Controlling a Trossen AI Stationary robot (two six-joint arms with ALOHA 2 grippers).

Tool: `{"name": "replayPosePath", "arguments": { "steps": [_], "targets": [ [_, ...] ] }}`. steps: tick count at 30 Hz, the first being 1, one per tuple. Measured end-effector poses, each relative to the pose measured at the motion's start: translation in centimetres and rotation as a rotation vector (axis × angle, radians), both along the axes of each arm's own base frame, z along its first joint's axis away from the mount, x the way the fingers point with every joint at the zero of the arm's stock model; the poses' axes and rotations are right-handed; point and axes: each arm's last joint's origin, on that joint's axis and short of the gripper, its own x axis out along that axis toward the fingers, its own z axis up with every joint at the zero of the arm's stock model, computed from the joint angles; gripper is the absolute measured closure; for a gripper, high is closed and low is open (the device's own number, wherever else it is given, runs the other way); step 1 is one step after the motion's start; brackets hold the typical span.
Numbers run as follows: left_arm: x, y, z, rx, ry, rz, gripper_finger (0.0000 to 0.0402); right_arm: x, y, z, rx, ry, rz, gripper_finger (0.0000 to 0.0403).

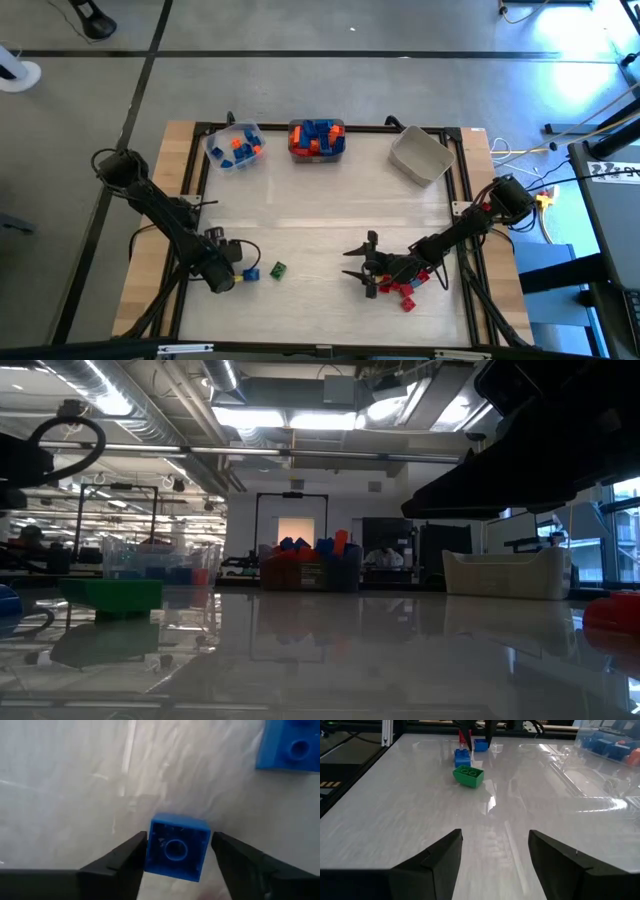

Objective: Sort blocks by size

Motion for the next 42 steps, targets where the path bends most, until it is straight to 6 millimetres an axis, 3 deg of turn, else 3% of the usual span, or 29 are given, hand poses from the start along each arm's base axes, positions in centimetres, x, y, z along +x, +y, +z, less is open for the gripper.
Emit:
{"name": "replayPosePath", "arguments": {
  "steps": [7,14,20,29,42],
  "targets": [
    [0.1,-0.1,0.0,-0.025,0.003,0.009,0.0277,0.0,0.0,0.0,0.0,0.0,0.0,0.0173],
    [1.0,-0.8,2.0,-0.079,-0.086,0.038,0.0278,0.0,0.0,0.0,0.0,-0.001,0.0,0.0173],
    [2.7,0.2,4.8,-0.059,-0.273,0.114,0.0269,0.0,0.0,0.0,0.0,-0.002,-0.002,0.0173],
    [5.1,5.2,7.8,0.08,-0.493,0.335,0.0264,0.0,0.0,0.0,-0.001,-0.002,-0.003,0.0173],
    [6.6,14.8,8.5,0.33,-0.423,0.532,0.026,0.0,0.0,0.0,-0.001,-0.001,-0.003,0.0173]
  ]
}}
